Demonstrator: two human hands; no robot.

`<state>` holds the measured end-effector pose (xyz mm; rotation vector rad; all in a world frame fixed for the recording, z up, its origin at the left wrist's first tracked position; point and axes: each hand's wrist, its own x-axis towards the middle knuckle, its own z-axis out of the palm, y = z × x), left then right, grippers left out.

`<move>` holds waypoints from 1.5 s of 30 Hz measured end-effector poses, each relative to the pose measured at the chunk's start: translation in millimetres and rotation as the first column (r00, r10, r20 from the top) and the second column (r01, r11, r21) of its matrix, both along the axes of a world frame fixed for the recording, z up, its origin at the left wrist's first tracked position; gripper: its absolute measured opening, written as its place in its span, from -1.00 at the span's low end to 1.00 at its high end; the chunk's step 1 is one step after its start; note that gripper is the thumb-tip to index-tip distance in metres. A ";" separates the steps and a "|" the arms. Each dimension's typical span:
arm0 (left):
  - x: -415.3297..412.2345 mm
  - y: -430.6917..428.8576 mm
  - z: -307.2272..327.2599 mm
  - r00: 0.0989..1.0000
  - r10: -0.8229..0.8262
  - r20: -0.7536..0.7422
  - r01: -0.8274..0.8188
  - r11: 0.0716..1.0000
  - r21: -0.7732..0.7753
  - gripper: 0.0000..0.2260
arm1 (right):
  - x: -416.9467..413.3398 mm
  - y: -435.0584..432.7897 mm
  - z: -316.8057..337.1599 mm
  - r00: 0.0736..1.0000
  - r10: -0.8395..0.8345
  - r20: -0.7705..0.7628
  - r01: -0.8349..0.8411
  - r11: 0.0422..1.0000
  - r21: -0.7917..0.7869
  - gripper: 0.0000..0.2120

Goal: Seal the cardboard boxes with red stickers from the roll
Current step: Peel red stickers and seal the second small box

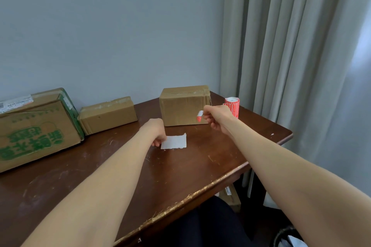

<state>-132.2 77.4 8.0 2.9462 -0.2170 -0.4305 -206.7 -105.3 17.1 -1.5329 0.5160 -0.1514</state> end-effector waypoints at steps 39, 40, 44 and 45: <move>1.0 -52.9 108.2 0.856 0.123 0.503 0.269 0.724 -0.635 -0.92 | 32.5 5.7 78.9 0.975 0.045 0.218 -0.066 0.994 0.090 -0.94; 3.9 -52.1 108.3 0.873 0.149 0.465 0.251 0.680 -0.689 -0.92 | 33.3 4.3 77.7 0.974 0.011 0.227 -0.039 0.992 0.119 -0.93; 11.5 -44.0 107.9 0.939 0.235 0.249 0.120 0.456 -0.882 -0.90 | 38.9 -9.2 69.7 0.959 -0.140 0.246 0.127 0.990 0.065 -0.77; 13.1 -42.2 107.3 0.948 0.246 0.200 0.085 0.410 -0.908 -0.89 | 39.7 -12.1 68.1 0.959 -0.147 0.243 0.141 0.989 0.042 -0.74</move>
